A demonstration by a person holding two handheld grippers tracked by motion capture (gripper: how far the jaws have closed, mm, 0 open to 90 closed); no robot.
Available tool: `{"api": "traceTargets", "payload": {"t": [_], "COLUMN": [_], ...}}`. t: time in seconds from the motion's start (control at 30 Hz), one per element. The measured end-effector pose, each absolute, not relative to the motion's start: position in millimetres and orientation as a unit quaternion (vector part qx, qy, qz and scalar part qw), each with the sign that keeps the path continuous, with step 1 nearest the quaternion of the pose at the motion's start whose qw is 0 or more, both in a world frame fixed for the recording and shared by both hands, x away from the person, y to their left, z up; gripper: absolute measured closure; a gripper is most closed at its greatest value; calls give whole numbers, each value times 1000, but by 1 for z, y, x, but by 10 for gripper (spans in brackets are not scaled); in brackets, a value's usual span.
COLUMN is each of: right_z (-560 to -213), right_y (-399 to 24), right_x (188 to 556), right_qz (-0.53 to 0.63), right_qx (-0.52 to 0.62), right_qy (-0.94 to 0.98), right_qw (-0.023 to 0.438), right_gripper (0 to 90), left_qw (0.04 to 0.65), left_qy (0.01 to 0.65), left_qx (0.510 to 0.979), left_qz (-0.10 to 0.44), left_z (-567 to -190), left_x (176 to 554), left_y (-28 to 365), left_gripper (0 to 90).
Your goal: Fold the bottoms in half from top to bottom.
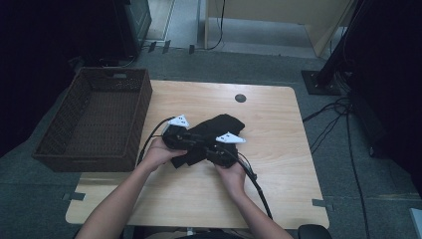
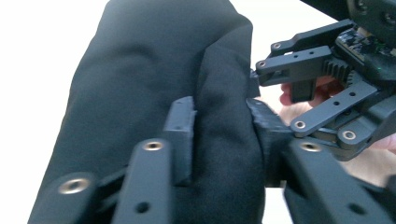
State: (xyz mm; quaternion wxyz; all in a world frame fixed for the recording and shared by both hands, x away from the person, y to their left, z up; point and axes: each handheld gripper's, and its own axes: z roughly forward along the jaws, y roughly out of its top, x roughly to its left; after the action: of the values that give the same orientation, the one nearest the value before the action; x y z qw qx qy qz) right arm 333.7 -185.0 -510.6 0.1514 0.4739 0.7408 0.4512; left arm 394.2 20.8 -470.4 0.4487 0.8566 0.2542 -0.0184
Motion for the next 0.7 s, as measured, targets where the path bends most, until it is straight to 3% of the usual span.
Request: {"api": "traceTargets", "payload": {"t": [0.23, 0.33, 0.5, 0.7], "right_z": [-499, -489, -463, -447], "right_y": [-203, -216, -232, -229], "right_x": [320, 315, 313, 334], "right_qz": [445, 457, 491, 497], "right_qx": [453, 455, 452, 448], "right_qy": [756, 748, 727, 725], "right_qw": [162, 159, 161, 161], "right_gripper": [506, 509, 588, 625], "left_qw": [474, 482, 485, 459], "left_qy": [270, 277, 314, 346], "left_qx": [837, 830, 816, 818], "left_qz": [-41, -36, -2, 21], "left_z": [-453, -442, -427, -431], "left_x": [387, 385, 393, 408], "left_y": [34, 44, 63, 66], "left_gripper": [508, 500, 501, 505]}}
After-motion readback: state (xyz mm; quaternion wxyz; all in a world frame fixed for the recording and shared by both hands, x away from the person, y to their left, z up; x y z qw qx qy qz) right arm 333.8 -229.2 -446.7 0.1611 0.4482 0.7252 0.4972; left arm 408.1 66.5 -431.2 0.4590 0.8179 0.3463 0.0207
